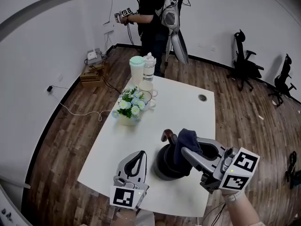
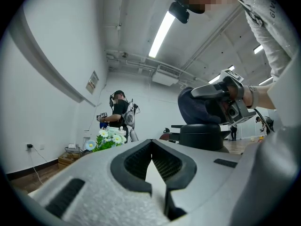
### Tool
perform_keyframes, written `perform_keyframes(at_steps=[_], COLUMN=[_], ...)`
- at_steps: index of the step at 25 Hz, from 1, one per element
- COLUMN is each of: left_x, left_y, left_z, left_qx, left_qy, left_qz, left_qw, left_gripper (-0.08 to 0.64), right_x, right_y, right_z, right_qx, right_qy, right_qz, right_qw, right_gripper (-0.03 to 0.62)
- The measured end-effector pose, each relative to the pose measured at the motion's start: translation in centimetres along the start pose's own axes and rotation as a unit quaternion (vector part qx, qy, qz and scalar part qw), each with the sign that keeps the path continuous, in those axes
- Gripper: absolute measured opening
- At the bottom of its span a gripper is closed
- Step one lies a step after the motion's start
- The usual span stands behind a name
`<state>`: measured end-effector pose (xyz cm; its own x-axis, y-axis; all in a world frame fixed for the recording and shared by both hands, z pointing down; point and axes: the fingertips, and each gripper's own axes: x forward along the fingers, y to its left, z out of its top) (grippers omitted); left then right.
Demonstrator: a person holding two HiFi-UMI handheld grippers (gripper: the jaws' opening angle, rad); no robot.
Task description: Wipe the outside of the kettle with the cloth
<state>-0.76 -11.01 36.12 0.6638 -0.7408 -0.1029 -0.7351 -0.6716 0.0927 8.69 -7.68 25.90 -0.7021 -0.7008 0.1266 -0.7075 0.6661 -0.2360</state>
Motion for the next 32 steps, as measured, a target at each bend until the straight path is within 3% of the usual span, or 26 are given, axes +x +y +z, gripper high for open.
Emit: perform_keyframes(at_steps=[7, 11, 15, 19, 26, 32], left_x=[0.0, 0.3, 0.6, 0.2, -2.7, -5.0], left_y=[3.1, 3.6, 2.6, 1.4, -0.7, -2.2], left_z=[-0.8, -1.2, -0.6, 0.2, 0.6, -0.2], left_qx=[0.013, 0.020, 0.018, 0.015, -0.006, -0.033], left_qy=[0.006, 0.007, 0.001, -0.007, 0.000, 0.015], left_qz=[0.020, 0.022, 0.014, 0.008, 0.011, 0.018], left_qw=[0.9997, 0.9995, 0.9997, 0.9998, 0.9999, 0.9992], left_gripper=[0.008, 0.008, 0.008, 0.008, 0.008, 0.008], right_x=[3.9, 5.4, 5.3, 2.9, -3.0, -6.7], right_y=[-1.8, -1.6, 0.1, 3.0, 9.6, 11.6], right_z=[1.2, 1.9, 5.2, 6.8, 1.0, -5.8], right_qx=[-0.030, -0.075, -0.142, -0.174, -0.201, -0.172], right_qy=[0.011, 0.008, -0.044, -0.073, -0.020, 0.034], right_qz=[0.005, 0.001, 0.008, 0.033, 0.080, 0.070], right_qw=[0.999, 0.997, 0.989, 0.981, 0.976, 0.982], right_gripper=[0.063, 0.063, 0.063, 0.063, 0.063, 0.063])
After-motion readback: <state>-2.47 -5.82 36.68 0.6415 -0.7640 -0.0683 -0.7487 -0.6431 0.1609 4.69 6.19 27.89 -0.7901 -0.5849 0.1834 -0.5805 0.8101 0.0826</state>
